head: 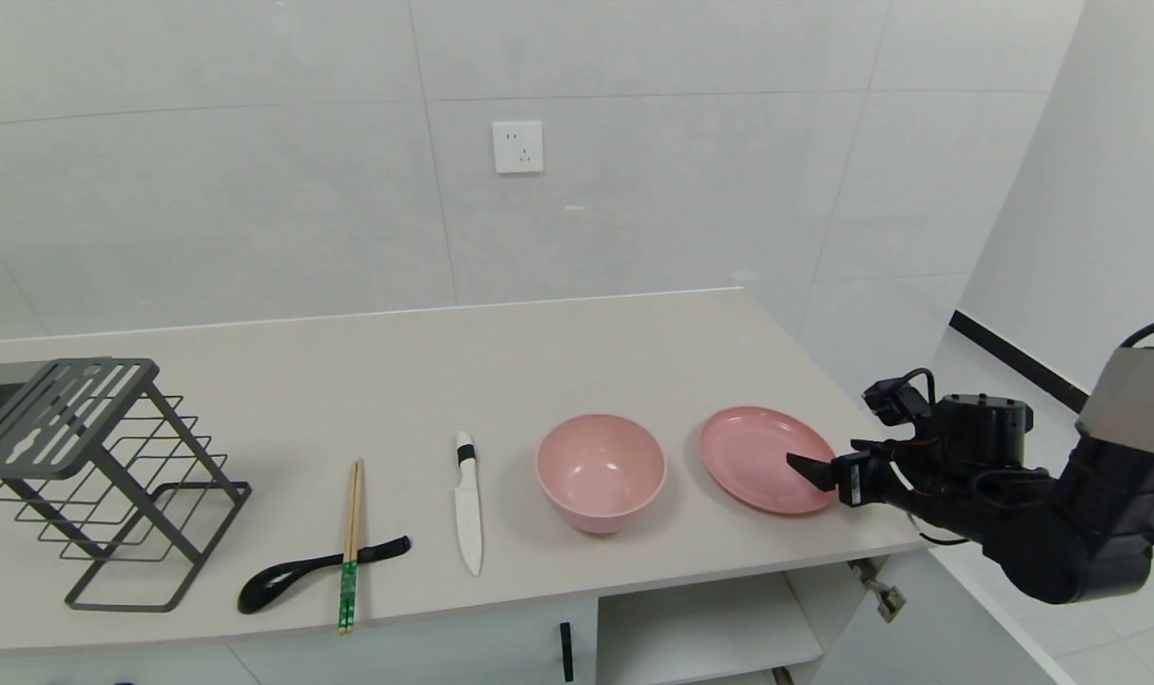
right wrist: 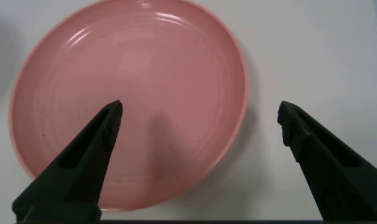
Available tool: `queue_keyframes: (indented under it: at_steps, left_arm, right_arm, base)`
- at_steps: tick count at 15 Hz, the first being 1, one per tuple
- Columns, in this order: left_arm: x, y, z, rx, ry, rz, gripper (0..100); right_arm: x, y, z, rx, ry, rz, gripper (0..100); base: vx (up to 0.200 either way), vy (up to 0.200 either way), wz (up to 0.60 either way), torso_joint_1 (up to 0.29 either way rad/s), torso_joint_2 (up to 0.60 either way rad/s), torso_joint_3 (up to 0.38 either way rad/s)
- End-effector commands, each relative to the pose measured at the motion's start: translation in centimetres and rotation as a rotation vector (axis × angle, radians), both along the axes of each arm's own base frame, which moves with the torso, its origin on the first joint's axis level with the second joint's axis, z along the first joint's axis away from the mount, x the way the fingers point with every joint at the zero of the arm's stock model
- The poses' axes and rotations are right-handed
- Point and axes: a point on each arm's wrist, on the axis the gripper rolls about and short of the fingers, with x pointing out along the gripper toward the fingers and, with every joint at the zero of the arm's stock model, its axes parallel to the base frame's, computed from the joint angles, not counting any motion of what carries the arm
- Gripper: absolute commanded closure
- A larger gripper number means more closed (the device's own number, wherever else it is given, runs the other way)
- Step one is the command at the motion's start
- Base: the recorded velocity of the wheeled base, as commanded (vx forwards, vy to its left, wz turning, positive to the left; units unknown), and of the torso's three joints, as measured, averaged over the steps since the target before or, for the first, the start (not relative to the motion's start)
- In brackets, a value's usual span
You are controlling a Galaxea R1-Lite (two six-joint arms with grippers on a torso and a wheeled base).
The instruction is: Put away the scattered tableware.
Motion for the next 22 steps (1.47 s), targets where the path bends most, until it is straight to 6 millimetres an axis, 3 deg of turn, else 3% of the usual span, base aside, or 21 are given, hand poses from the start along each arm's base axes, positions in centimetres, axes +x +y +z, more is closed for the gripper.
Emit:
queue_keyframes:
  at_steps: [1,12,13,16,19,22]
  left_arm:
    - [0.0,0.0,0.0,0.0,0.001,0.0,0]
    - [0.0,0.0,0.0,-0.004,0.001,0.001,0]
    - [0.0,0.0,0.0,-0.004,0.001,0.001,0]
    - [0.0,0.0,0.0,-0.004,0.001,0.0,0]
    - [0.0,0.0,0.0,-0.006,0.001,0.001,0]
    - [0.0,0.0,0.0,-0.006,0.001,0.0,0]
  right_arm:
    - [0.0,0.3,-1.3,-0.002,0.031,0.009,0]
    - [-0.2,2.1,-3.0,0.013,0.068,0.039,0]
    - [-0.1,2.0,-3.1,0.017,0.071,0.033,100]
    - [0.1,1.6,-3.0,0.035,0.066,-0.014,100]
    - [0.5,0.0,-2.8,0.029,0.042,-0.091,100]
    - [1.6,-1.3,1.4,0.106,-0.204,-0.139,100]
  base:
    - [0.0,0.0,0.0,0.0,0.0,0.0]
    - [0.0,0.0,0.0,0.0,0.0,0.0]
    - [0.0,0.0,0.0,0.0,0.0,0.0]
    - [0.0,0.0,0.0,0.0,0.0,0.0]
    - [0.0,0.0,0.0,0.0,0.0,0.0]
    - [0.0,0.0,0.0,0.0,0.0,0.0]
